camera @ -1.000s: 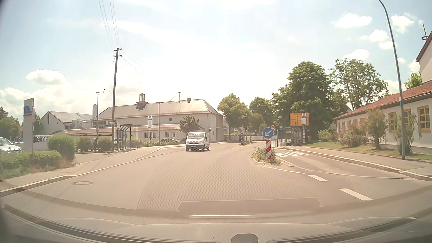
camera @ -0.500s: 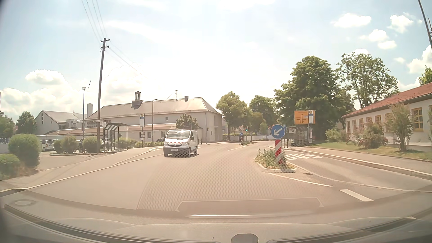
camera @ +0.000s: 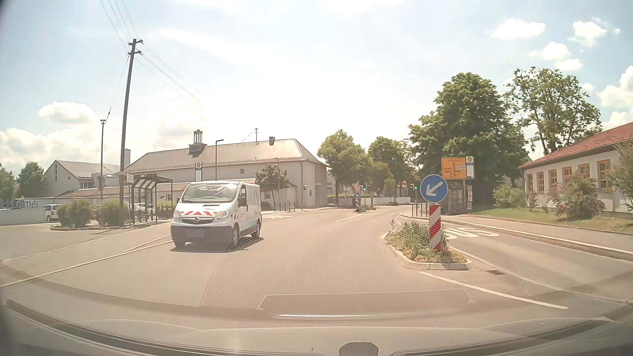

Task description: Follow the waypoints while adhering to traffic rules and regulations

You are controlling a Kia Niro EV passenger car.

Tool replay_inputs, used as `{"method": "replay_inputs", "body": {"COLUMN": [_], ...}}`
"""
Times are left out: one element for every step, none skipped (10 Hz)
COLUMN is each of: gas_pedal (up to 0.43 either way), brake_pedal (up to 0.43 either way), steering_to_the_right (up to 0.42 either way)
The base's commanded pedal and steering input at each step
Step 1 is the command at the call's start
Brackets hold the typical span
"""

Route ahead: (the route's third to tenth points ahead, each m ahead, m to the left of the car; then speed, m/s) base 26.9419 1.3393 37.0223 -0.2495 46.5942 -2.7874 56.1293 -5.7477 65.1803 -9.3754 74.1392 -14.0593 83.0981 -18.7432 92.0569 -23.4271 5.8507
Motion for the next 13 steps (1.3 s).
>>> {"method": "replay_inputs", "body": {"gas_pedal": [0.087, 0.087, 0.087, 0.098, 0.098, 0.098, 0.098, 0.098, 0.098, 0.098, 0.098, 0.098, 0.11], "brake_pedal": [0.0, 0.0, 0.0, 0.0, 0.0, 0.0, 0.0, 0.0, 0.0, 0.0, 0.0, 0.0, 0.0], "steering_to_the_right": [-0.023, -0.024, -0.025, -0.025, -0.025, -0.026, -0.024, -0.017, -0.012, -0.009, -0.004, 0.002, 0.01]}}
